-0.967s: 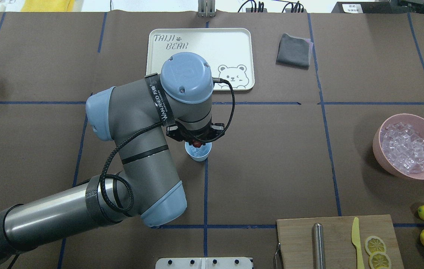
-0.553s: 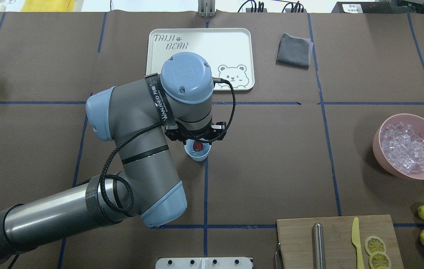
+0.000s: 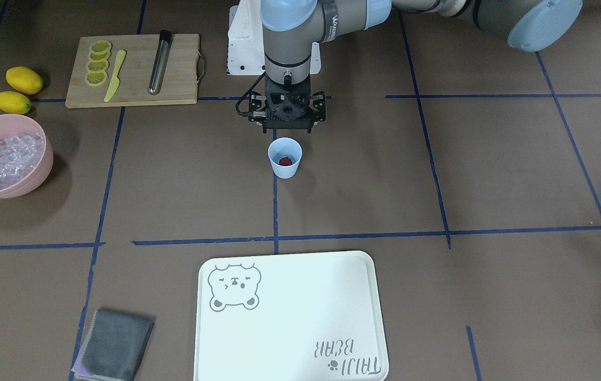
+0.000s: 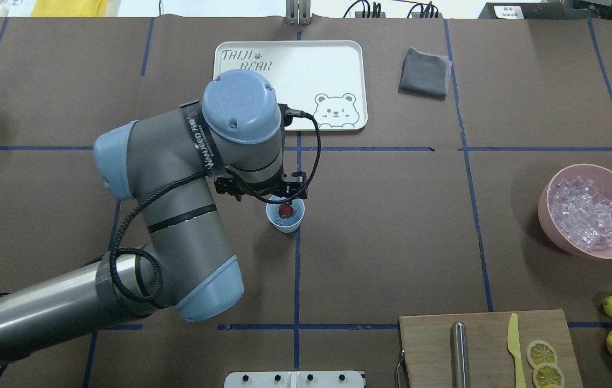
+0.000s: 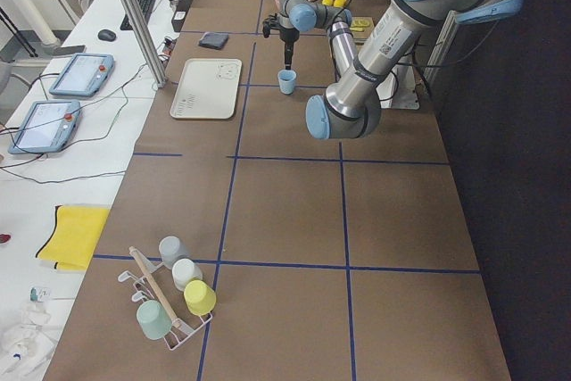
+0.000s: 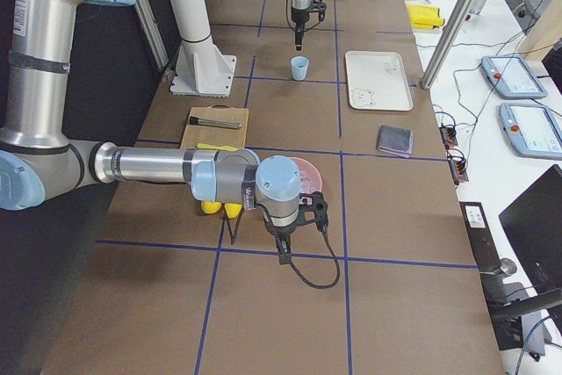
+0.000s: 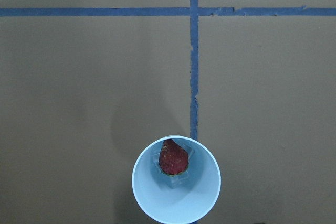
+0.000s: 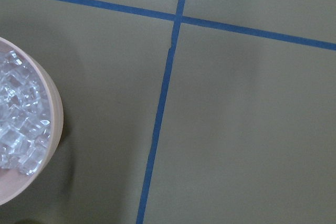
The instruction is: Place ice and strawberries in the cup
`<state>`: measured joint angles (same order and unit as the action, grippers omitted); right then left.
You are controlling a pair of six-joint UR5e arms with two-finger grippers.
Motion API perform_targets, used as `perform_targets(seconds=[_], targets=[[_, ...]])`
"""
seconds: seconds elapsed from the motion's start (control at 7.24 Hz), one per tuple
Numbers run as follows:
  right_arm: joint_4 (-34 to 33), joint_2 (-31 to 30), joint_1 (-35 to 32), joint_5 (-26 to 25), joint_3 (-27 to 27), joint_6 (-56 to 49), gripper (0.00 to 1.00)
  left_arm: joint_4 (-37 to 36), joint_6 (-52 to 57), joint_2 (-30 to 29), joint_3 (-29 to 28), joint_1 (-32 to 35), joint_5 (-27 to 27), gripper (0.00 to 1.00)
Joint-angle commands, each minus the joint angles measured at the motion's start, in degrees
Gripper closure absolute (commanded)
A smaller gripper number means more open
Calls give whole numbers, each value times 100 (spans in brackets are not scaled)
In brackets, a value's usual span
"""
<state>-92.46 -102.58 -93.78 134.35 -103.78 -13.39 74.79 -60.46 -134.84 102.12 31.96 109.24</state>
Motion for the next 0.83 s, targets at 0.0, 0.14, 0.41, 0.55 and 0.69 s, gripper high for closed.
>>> perform_targets(seconds=[0.0,0.14,0.41,0.55,0.69], targets=[[35,-16,0,3,-2,-5,0,-322,1346,1183,1113,693,515,1],[235,-51,0,3,24,21,0,-429,2031,1554,1387,1106,807,1],[281,-78,9,12,16,65,0,-395,3060,2501,1626,2019,1420,1],[281,-60,9,21,16,117,0,-369,3980,3107,1766,2538,1747,0],[281,-43,9,30,16,126,0,-360,4807,3609,1820,3135,1976,0]])
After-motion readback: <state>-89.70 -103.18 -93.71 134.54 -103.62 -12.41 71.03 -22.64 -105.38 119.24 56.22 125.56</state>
